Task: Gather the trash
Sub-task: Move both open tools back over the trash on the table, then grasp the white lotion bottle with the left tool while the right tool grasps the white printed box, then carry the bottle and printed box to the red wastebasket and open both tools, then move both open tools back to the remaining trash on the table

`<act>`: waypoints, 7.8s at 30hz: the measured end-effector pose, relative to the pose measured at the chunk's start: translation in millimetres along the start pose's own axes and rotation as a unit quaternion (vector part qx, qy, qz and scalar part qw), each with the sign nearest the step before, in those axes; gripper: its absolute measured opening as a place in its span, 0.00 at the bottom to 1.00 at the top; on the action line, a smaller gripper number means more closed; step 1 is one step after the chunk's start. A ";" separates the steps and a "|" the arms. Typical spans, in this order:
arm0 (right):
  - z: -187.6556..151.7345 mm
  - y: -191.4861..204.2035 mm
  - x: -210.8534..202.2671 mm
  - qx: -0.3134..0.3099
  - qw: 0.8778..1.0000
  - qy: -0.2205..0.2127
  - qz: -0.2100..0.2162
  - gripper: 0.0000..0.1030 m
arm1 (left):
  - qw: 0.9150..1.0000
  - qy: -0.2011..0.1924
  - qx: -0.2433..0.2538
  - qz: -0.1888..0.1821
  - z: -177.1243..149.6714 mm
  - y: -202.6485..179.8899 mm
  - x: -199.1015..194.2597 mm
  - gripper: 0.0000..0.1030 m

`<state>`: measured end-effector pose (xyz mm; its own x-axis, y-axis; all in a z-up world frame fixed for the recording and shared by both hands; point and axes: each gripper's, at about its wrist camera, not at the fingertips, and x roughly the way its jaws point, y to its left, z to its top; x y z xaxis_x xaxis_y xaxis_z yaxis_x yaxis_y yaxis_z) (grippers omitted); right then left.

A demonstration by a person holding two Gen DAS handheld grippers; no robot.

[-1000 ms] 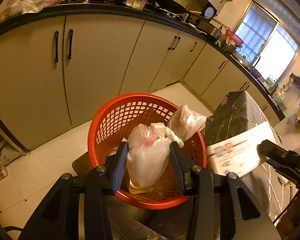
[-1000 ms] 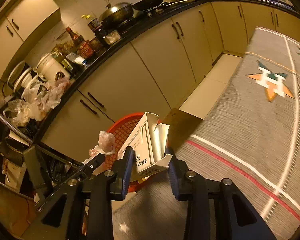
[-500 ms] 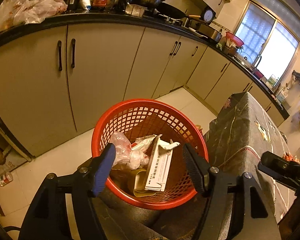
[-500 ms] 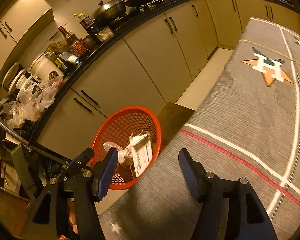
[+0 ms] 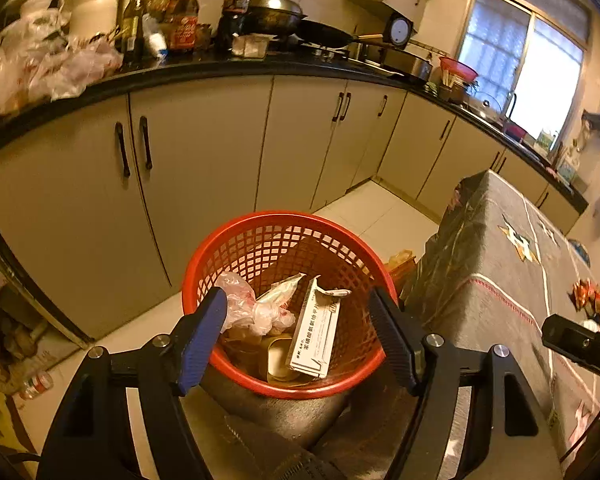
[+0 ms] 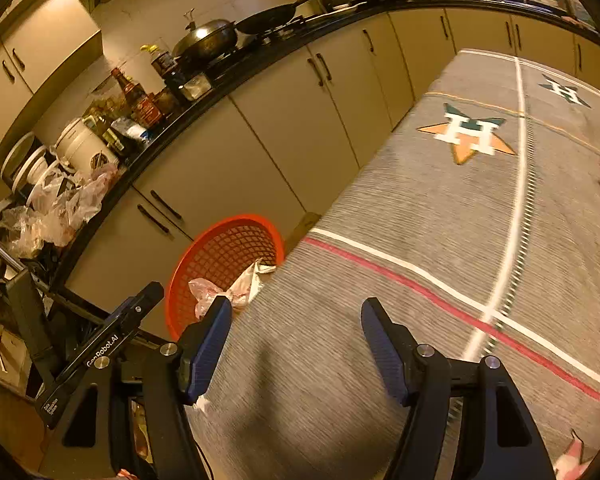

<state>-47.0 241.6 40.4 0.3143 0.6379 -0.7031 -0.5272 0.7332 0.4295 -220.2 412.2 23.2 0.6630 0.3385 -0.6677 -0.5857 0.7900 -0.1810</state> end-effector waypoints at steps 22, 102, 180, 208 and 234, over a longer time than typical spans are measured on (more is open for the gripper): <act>-38.7 -95.3 -100.0 0.079 0.994 -0.062 -0.031 0.75 | 0.993 -0.008 0.113 -0.014 -23.8 -97.2 -46.6 0.74; 10.8 -304.5 -174.0 0.149 0.970 -0.140 -0.133 0.83 | 0.885 0.140 0.363 -0.255 -82.7 -433.8 26.2 0.28; 51.2 93.8 80.4 -0.122 0.991 0.025 0.044 0.84 | 0.997 0.033 -0.019 -0.068 17.1 58.1 30.0 0.28; 20.1 34.3 23.0 -0.037 0.999 -0.001 0.030 0.87 | 0.999 0.002 0.047 0.015 0.5 18.6 -15.8 0.68; -34.6 -115.9 -138.6 0.057 0.993 -0.095 -0.041 0.88 | 0.983 0.011 0.164 -0.082 -28.6 -131.6 -84.6 0.73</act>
<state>-56.8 60.1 68.4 0.5018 0.6002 -0.6229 -0.4042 0.7994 0.4445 -212.6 265.0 82.9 0.7236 0.1848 -0.6650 -0.2872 0.9567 -0.0466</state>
